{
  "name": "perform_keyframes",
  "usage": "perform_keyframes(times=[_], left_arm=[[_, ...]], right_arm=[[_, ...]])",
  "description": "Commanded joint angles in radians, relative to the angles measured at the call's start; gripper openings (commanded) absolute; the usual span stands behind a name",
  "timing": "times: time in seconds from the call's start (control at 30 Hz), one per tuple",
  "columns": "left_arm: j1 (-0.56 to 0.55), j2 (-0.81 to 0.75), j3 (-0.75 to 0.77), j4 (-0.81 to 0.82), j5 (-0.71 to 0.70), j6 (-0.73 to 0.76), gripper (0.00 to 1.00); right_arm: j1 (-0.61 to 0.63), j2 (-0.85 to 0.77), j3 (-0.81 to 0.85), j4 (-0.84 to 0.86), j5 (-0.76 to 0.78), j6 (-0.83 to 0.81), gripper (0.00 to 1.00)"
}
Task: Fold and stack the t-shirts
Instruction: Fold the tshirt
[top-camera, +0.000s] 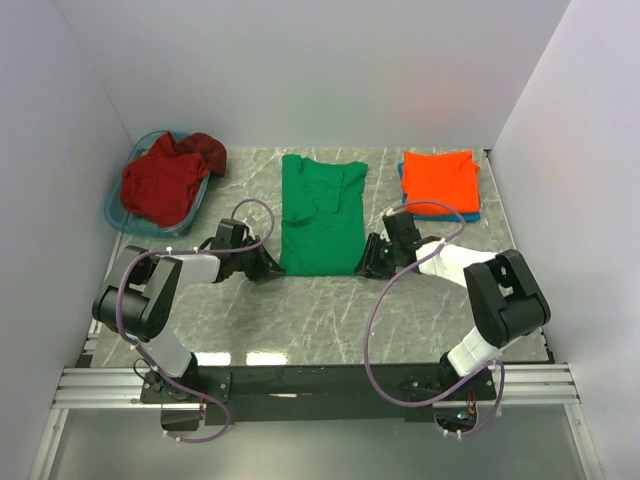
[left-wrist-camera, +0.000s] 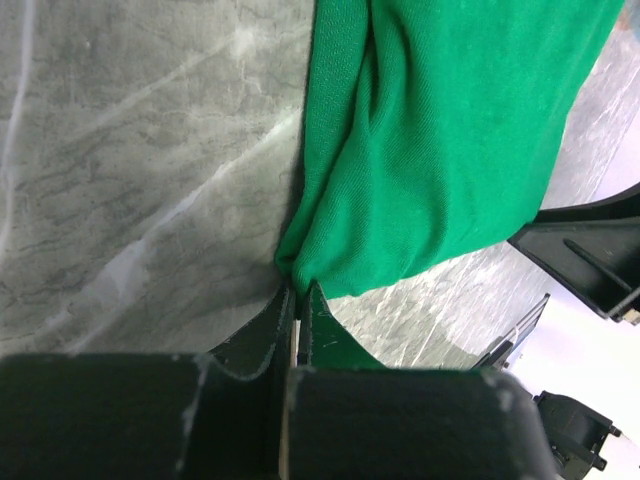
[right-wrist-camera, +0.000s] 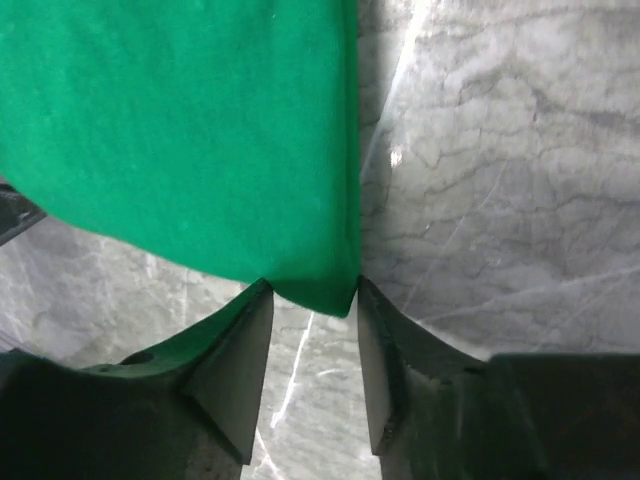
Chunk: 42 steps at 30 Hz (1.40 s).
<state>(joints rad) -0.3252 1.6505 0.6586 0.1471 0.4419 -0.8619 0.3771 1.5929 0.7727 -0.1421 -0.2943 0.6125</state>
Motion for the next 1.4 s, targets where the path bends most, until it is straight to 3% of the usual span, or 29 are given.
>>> perform_keyframes(times=[0.0, 0.2, 0.27, 0.43, 0.73, 1.03, 1.37], left_arm=[[-0.003, 0.009, 0.003, 0.005, -0.012, 0.012, 0.00], [-0.003, -0.006, -0.014, 0.020, -0.009, 0.009, 0.00], [-0.005, -0.023, -0.025, 0.020, -0.005, 0.008, 0.00], [-0.012, -0.109, -0.080, -0.004, -0.015, 0.008, 0.00], [-0.038, -0.470, -0.162, -0.194, -0.101, 0.008, 0.00], [-0.063, -0.875, -0.107, -0.536, -0.225, 0.008, 0.00], [-0.063, -1.040, -0.004, -0.670, -0.281, 0.004, 0.00]], right_arm=[[0.008, 0.027, 0.048, 0.004, 0.037, -0.003, 0.42], [0.006, 0.038, 0.045, 0.001, 0.023, -0.003, 0.14], [0.008, 0.032, 0.043, -0.010, 0.003, -0.011, 0.09], [0.009, -0.055, 0.022, -0.079, -0.022, -0.042, 0.08], [0.039, -0.255, -0.026, -0.255, -0.160, -0.085, 0.08], [0.134, -0.461, 0.072, -0.577, -0.232, -0.103, 0.08], [0.207, -0.576, 0.132, -0.699, -0.350, -0.054, 0.08]])
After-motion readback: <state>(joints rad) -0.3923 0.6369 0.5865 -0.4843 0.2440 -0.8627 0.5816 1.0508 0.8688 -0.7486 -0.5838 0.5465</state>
